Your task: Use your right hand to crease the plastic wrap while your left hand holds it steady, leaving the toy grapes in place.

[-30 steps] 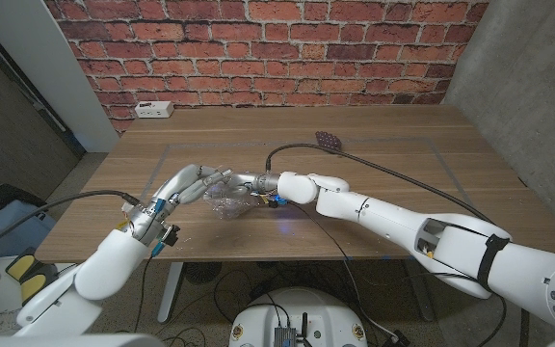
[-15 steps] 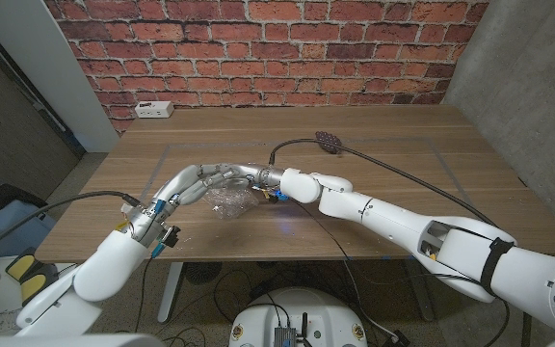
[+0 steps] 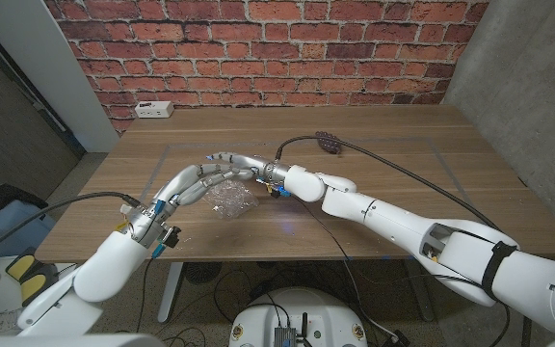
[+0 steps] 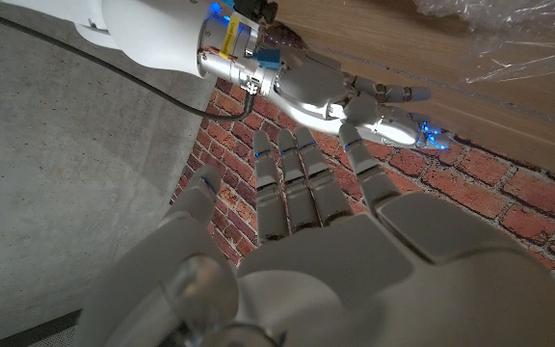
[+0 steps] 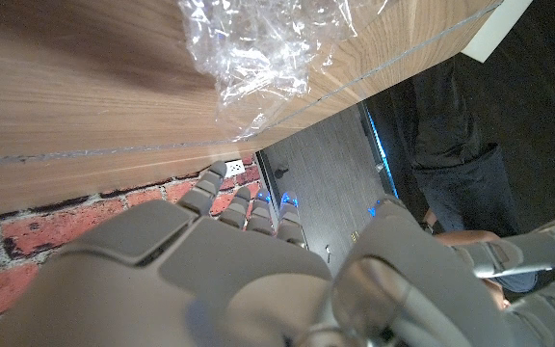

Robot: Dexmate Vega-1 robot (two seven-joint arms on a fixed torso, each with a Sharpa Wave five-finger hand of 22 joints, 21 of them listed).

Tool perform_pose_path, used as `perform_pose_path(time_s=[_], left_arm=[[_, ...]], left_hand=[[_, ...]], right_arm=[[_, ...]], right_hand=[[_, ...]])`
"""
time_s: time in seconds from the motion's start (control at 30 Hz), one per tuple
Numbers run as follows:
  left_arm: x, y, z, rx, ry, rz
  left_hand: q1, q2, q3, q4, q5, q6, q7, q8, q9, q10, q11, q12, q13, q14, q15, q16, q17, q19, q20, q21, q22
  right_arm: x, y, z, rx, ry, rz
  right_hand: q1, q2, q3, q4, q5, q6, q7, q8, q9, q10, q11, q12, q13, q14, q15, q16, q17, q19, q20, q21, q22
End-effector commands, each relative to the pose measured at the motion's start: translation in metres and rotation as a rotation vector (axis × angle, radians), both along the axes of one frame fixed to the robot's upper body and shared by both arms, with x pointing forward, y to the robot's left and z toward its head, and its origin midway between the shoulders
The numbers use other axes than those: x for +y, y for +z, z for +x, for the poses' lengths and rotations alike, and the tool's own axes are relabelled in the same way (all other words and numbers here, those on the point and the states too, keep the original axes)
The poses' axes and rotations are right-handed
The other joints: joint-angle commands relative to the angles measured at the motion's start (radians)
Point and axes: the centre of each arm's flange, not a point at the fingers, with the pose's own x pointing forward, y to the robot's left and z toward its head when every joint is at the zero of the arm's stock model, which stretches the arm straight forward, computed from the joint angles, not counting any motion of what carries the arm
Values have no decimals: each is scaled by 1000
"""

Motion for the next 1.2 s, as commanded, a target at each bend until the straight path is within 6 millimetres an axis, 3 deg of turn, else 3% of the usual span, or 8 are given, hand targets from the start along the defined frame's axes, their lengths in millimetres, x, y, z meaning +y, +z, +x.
perform_pose_path(time_s=[0.03, 0.6, 0.67, 0.7, 0.8, 0.83, 1.1, 1.2], left_arm=[[1, -2, 3, 4, -4, -24], [7, -6, 10, 7, -25, -109], [7, -6, 11, 11, -24, -108], [7, -6, 11, 12, -25, -108], [7, -5, 12, 14, -24, -106], [7, -5, 12, 15, -24, -105], [6, -4, 14, 19, -27, -108], [7, -3, 16, 19, -32, -118]], left_hand=[[3, -10, 8, -3, -3, -29, -11, -5, 0, -36, -2, -3, -6, -38, -4, -2, 0, -16, 1, -12, -1], [3, -16, 11, -3, -6, -133, -34, -8, -1, -115, -7, 0, -19, -119, 3, 1, 0, -50, 6, -29, -3], [0, -16, 10, -2, -6, -144, -38, -6, -1, -131, 0, 0, -19, -137, 13, 0, 0, -61, 14, -34, -2], [-1, -16, 9, 0, -6, -147, -39, -5, -1, -137, 3, 1, -20, -145, 23, 0, 1, -67, 17, -36, -2], [-5, -16, 8, 2, -7, -154, -41, -3, 0, -145, 3, 2, -20, -149, 37, 3, 3, -77, 27, -40, -1], [-6, -16, 8, 3, -7, -155, -42, -3, 0, -146, 2, 3, -20, -149, 38, 4, 3, -77, 27, -40, -1], [-12, -15, 6, 7, -7, -155, -39, 2, 0, -144, 0, 10, -19, -141, 47, 12, 5, -84, 33, -43, 0], [-13, -13, 7, 8, -6, -148, -35, 7, 1, -136, 1, 15, -19, -135, 48, 16, 6, -82, 32, -42, 0]], right_arm=[[-21, 8, 9, 75, 1, 145], [-53, 17, 18, 124, 2, 351], [-56, 18, 18, 118, 3, 377], [-58, 18, 18, 115, 5, 392], [-62, 18, 17, 104, 4, 439], [-63, 19, 17, 101, 4, 452], [-76, 21, 17, 72, 6, 547], [-81, 23, 16, 64, 11, 581]], right_hand=[[14, 2, 3, -10, 6, 3, -13, 0, 1, 2, -5, 2, 1, 4, -2, 3, 0, 11, 3, 8, 1], [27, 2, 15, -26, 3, 48, 10, 18, 2, 51, 13, 18, 2, 56, 16, 17, 1, 52, 20, 20, 2], [54, 11, 36, -48, 2, 98, 31, 34, 4, 95, 27, 31, 5, 83, 22, 23, 2, 72, 28, 23, 3], [84, 23, 59, -68, 0, 117, 24, 38, 6, 119, 30, 37, 7, 99, 21, 25, 3, 85, 32, 25, 4], [187, 40, 150, -146, -4, 175, 62, 54, 16, 159, 32, 44, 19, 172, 19, 42, 13, 135, 38, 36, 7], [203, 37, 175, -162, 0, 199, 73, 64, 22, 183, 55, 51, 25, 196, 22, 49, 20, 145, 36, 38, 8], [210, 21, 260, -180, 8, 328, 107, 141, 64, 351, 78, 145, 79, 387, 5, 114, 76, 264, 22, 77, 17], [215, 17, 296, -189, 13, 405, 116, 191, 84, 428, 80, 199, 108, 497, -6, 149, 108, 332, 29, 108, 24]])
